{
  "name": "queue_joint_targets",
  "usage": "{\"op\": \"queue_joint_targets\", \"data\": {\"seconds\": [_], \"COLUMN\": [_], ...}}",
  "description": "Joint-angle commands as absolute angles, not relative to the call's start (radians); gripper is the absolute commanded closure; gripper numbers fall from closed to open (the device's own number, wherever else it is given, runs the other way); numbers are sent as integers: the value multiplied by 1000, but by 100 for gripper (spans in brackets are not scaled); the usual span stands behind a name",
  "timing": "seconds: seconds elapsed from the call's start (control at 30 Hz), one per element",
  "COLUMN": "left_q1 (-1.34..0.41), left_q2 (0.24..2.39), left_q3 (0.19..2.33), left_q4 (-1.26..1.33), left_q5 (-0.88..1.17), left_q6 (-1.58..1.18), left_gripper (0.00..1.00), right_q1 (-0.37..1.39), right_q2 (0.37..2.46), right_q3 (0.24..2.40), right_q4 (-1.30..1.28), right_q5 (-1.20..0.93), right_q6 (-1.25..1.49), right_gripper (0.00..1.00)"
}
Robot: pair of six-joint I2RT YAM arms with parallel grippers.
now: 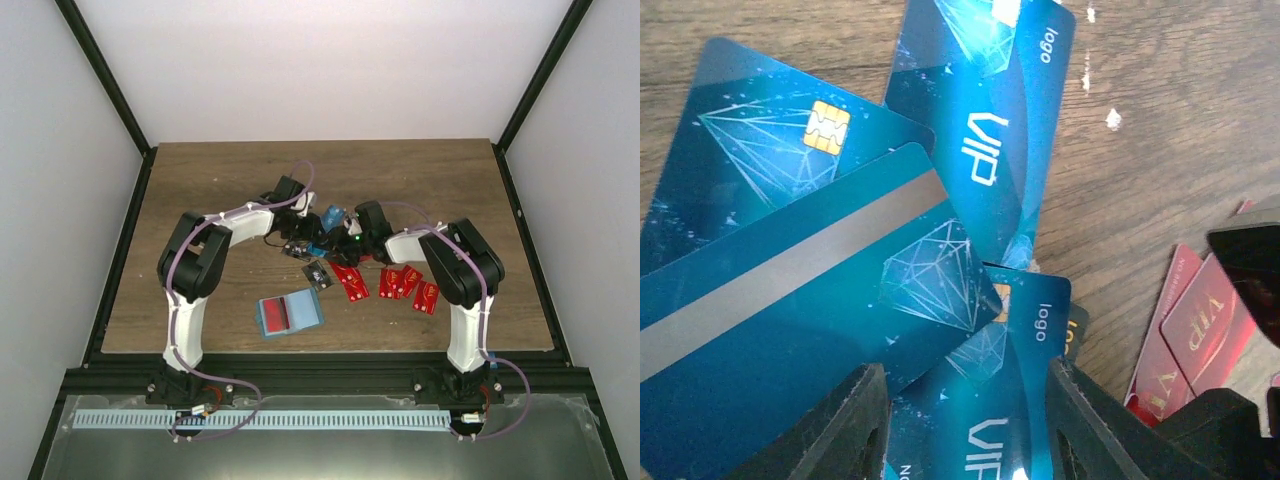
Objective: Put the credit cards into the card holder
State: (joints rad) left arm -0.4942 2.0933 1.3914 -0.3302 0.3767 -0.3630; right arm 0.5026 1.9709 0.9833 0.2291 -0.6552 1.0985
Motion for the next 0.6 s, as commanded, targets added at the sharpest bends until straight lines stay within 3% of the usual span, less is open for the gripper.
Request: {"op": "queue_joint_targets", "data": {"seconds": [0.0,0.57], "left_q1": [-542,-569], "left_q2": [2113,2049], "left_q3": [1295,1167], "left_q4": [-378,-289], "left_q5": [479,517], "left_q6": [-380,-433], "left_gripper": [54,54], "right_q1": [507,500], "right_q2": [2011,1988], "right_q3": [959,911], "right_q4": [335,349], "right_q5": [-657,-639], "right_q6": [1141,1135], "right_gripper": [50,94]}}
